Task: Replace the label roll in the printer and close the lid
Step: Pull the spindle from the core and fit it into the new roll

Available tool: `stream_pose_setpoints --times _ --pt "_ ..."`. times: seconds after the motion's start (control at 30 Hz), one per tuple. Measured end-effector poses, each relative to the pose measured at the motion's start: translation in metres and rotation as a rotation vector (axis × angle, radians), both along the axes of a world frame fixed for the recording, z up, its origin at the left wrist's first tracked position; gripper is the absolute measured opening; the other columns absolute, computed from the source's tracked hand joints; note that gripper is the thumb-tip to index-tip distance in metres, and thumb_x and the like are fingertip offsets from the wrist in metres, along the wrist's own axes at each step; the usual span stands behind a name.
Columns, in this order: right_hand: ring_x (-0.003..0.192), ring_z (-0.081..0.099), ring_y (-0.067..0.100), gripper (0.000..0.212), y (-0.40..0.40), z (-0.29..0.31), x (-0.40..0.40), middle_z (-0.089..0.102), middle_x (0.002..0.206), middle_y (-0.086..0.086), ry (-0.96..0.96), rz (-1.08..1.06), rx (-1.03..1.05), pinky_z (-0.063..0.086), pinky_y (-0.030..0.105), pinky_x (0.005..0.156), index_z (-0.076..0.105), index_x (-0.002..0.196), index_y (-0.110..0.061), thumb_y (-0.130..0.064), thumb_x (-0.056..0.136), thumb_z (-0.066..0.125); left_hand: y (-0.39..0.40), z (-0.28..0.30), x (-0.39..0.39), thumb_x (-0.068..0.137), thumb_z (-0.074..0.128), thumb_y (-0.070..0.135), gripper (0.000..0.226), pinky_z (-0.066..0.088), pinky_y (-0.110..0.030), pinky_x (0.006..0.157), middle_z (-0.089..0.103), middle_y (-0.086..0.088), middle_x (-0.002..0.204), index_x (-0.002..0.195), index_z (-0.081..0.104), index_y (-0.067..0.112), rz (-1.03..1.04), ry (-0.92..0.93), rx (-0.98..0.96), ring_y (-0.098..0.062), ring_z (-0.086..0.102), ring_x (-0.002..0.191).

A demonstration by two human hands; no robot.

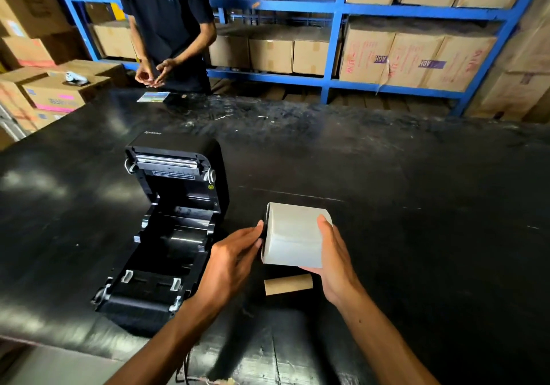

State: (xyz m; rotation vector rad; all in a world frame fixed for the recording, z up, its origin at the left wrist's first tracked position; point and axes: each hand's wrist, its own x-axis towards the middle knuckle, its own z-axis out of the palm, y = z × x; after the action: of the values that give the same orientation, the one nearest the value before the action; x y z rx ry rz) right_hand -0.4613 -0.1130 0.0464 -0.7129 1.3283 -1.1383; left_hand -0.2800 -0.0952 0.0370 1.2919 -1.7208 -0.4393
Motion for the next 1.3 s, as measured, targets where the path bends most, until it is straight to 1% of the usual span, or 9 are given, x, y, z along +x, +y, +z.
stream_pose_setpoints --times 0.17,0.3,0.43,0.57,0.7,0.83,0.93,1.03,1.3 --pt "0.106 0.061 0.018 0.039 0.008 0.003 0.014 0.063 0.119 -0.002 0.032 0.031 -0.072 0.05 0.051 0.096 0.051 0.123 -0.035 -0.053 0.088 0.046 0.007 0.005 0.012 0.086 0.065 0.007 0.032 0.057 -0.026 0.083 0.072 -0.001 0.109 0.118 0.066 0.011 0.053 0.233 0.164 0.004 0.065 0.091" --pt "0.107 0.06 0.02 0.041 0.012 0.007 0.019 0.062 0.119 0.0 0.01 0.063 -0.038 0.052 0.05 0.092 0.052 0.122 -0.034 -0.055 0.088 0.046 0.017 0.01 0.019 0.084 0.066 -0.001 0.04 0.048 -0.007 0.081 0.068 0.01 0.108 0.121 0.063 0.012 0.01 0.219 0.188 0.015 0.062 0.091" --pt "0.105 0.059 0.02 0.029 0.017 0.008 0.023 0.062 0.115 -0.002 0.023 0.074 -0.032 0.053 0.048 0.091 0.052 0.115 -0.037 -0.051 0.09 0.045 0.02 0.011 0.025 0.086 0.064 0.003 0.033 0.047 -0.006 0.083 0.071 0.002 0.111 0.118 0.066 0.01 0.009 0.345 0.257 0.009 0.064 0.095" --pt "0.112 0.054 0.018 0.038 0.018 0.008 0.033 0.056 0.125 -0.003 0.091 0.055 -0.066 0.044 0.049 0.103 0.048 0.124 -0.037 -0.053 0.091 0.042 0.022 0.015 0.023 0.092 0.058 0.017 0.028 0.05 -0.022 0.096 0.072 0.001 0.115 0.118 0.068 0.015 0.059 0.44 0.337 -0.004 0.066 0.105" --pt "0.097 0.051 -0.001 0.044 0.022 0.013 0.051 0.05 0.122 -0.009 0.159 0.075 -0.155 0.043 0.025 0.087 0.039 0.136 -0.031 -0.045 0.095 0.039 0.024 0.028 0.033 0.093 0.052 0.037 0.036 0.053 -0.036 0.094 0.076 0.0 0.106 0.108 0.073 0.012 0.066 0.683 0.517 -0.015 0.068 0.105" --pt "0.089 0.051 -0.01 0.035 0.024 0.013 0.085 0.055 0.109 -0.018 0.207 0.102 -0.222 0.044 0.005 0.063 0.041 0.13 -0.033 -0.041 0.095 0.042 0.025 0.037 0.058 0.084 0.061 0.049 0.039 0.059 -0.034 0.078 0.078 -0.003 0.084 0.087 0.077 0.014 0.148 0.699 0.528 -0.013 0.073 0.08" --pt "0.105 0.058 0.007 0.045 0.02 0.01 0.12 0.055 0.123 -0.006 0.227 0.093 -0.251 0.052 0.026 0.088 0.039 0.131 -0.042 -0.052 0.089 0.047 0.022 0.037 0.085 0.084 0.065 0.04 0.029 0.059 -0.03 0.062 0.075 -0.005 0.079 0.089 0.074 0.012 0.221 0.706 0.57 -0.011 0.071 0.065" --pt "0.112 0.057 0.015 0.053 0.015 0.009 0.16 0.052 0.132 0.0 0.271 0.109 -0.288 0.049 0.043 0.097 0.039 0.129 -0.047 -0.062 0.079 0.048 0.015 0.036 0.121 0.087 0.064 0.032 0.028 0.06 -0.033 0.066 0.076 -0.004 0.081 0.101 0.073 0.009 0.223 0.733 0.607 -0.016 0.072 0.068" --pt "0.127 0.047 0.012 0.053 -0.003 0.007 0.235 0.045 0.145 -0.003 0.328 0.213 -0.276 0.039 0.032 0.106 0.033 0.138 -0.047 -0.05 0.088 0.052 -0.003 0.026 0.206 0.09 0.06 0.014 0.018 0.059 -0.022 0.061 0.078 -0.008 0.082 0.091 0.074 0.003 0.127 0.844 0.569 -0.017 0.074 0.073"
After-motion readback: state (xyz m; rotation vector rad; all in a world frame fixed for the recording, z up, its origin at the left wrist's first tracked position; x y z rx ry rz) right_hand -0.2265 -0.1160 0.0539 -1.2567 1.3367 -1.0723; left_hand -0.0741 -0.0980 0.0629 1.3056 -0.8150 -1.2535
